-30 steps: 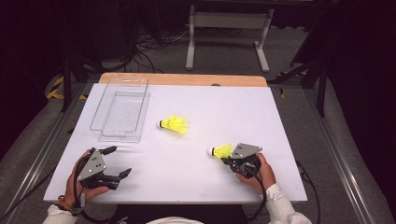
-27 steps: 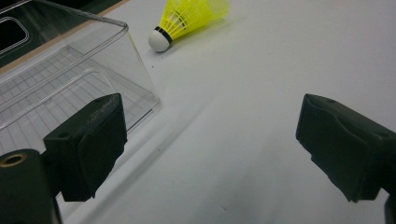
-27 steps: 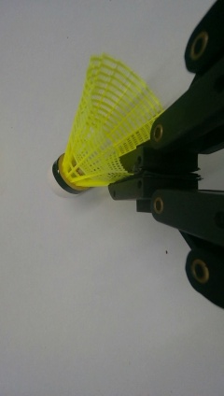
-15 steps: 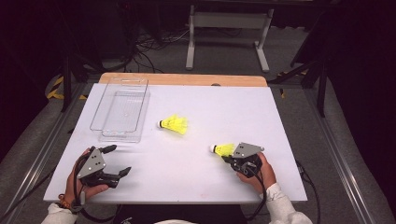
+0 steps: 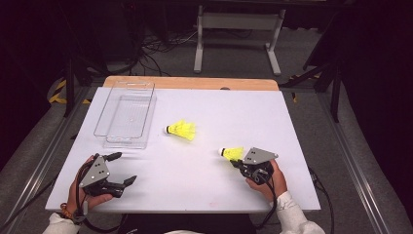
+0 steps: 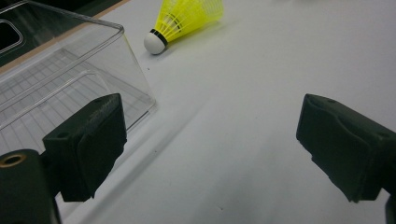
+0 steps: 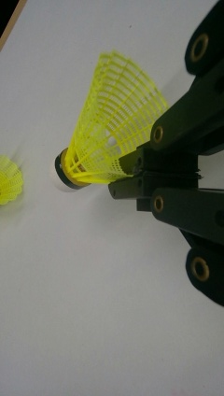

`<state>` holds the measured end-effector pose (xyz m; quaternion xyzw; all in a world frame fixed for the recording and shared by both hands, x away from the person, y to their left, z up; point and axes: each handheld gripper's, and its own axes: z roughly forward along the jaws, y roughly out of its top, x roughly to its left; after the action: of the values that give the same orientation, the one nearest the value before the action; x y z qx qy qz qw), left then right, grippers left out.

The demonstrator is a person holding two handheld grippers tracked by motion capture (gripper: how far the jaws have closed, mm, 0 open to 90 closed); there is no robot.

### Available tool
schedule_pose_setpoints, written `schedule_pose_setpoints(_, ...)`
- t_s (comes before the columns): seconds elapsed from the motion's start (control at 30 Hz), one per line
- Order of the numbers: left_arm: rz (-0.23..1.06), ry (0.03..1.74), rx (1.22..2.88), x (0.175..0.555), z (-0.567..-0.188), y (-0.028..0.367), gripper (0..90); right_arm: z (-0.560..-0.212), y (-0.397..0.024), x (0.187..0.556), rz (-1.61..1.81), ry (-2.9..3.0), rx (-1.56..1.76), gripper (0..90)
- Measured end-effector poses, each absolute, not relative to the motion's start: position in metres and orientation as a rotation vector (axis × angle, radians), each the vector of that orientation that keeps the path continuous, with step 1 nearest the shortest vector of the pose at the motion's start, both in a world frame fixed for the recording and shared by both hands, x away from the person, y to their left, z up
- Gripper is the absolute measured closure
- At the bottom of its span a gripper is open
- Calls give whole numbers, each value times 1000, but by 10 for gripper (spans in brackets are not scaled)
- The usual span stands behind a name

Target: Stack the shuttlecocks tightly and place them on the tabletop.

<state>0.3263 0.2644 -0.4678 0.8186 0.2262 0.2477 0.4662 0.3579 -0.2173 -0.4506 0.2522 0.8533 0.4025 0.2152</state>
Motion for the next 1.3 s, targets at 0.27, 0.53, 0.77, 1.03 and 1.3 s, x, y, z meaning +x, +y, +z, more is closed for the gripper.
schedule_pose_setpoints(0.27,607,549,2002,328,-467,264,95,-447,-217,358,1129,2340,689,900)
schedule_pose_setpoints(0.53,610,550,1998,325,-467,266,93,-442,-214,357,1149,2314,678,900)
schedule_pose_setpoints(0.77,610,550,1999,325,-466,266,91,-437,-212,353,1164,2291,659,900)
schedule_pose_setpoints(1.03,618,551,1999,324,-466,267,91,-433,-208,348,1176,2276,635,900)
schedule_pose_setpoints(1.3,617,550,1998,324,-466,267,91,-432,-205,347,1184,2273,624,900)
